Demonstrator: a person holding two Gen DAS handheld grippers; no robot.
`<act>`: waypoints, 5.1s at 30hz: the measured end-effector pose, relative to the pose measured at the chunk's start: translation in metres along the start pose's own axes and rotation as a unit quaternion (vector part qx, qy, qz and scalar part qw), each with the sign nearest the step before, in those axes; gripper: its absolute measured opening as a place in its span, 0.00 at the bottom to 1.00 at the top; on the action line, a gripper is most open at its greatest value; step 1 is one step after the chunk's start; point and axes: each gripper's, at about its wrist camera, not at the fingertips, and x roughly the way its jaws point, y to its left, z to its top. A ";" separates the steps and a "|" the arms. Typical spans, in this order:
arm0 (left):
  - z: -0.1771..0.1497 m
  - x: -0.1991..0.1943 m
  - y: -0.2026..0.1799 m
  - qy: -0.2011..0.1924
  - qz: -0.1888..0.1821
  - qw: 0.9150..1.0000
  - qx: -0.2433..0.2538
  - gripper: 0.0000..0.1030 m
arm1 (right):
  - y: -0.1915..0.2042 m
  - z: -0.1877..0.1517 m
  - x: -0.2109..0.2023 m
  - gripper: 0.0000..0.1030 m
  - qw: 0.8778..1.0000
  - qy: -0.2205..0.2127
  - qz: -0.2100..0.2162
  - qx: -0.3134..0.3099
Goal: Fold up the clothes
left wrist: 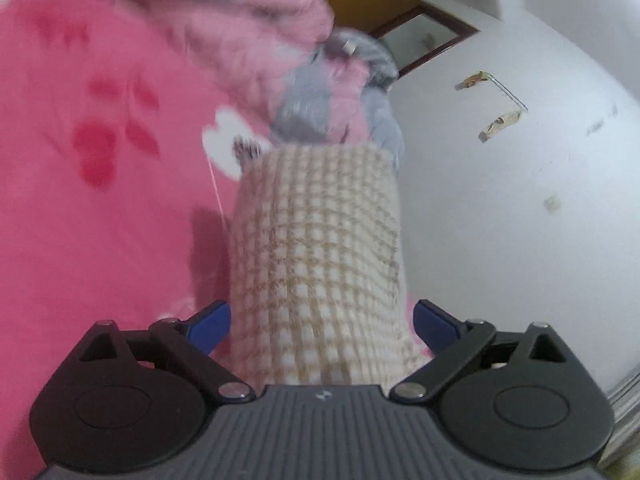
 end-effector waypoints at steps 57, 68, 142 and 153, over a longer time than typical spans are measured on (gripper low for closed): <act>-0.038 -0.109 -0.065 -0.070 0.104 0.962 0.241 0.97 | 0.048 -0.069 0.063 0.92 0.995 0.064 0.072 0.018; -0.129 -0.036 -0.126 -0.001 0.194 0.818 0.541 0.84 | 0.068 -0.082 0.062 0.66 0.996 0.064 0.038 -0.053; -0.018 0.030 -0.142 0.073 0.278 0.884 0.368 0.73 | 0.090 -0.006 0.214 0.05 0.980 0.074 0.176 -0.050; -0.020 0.023 -0.131 0.067 0.244 0.904 0.344 0.75 | 0.061 -0.002 0.188 0.05 0.997 0.030 0.057 -0.053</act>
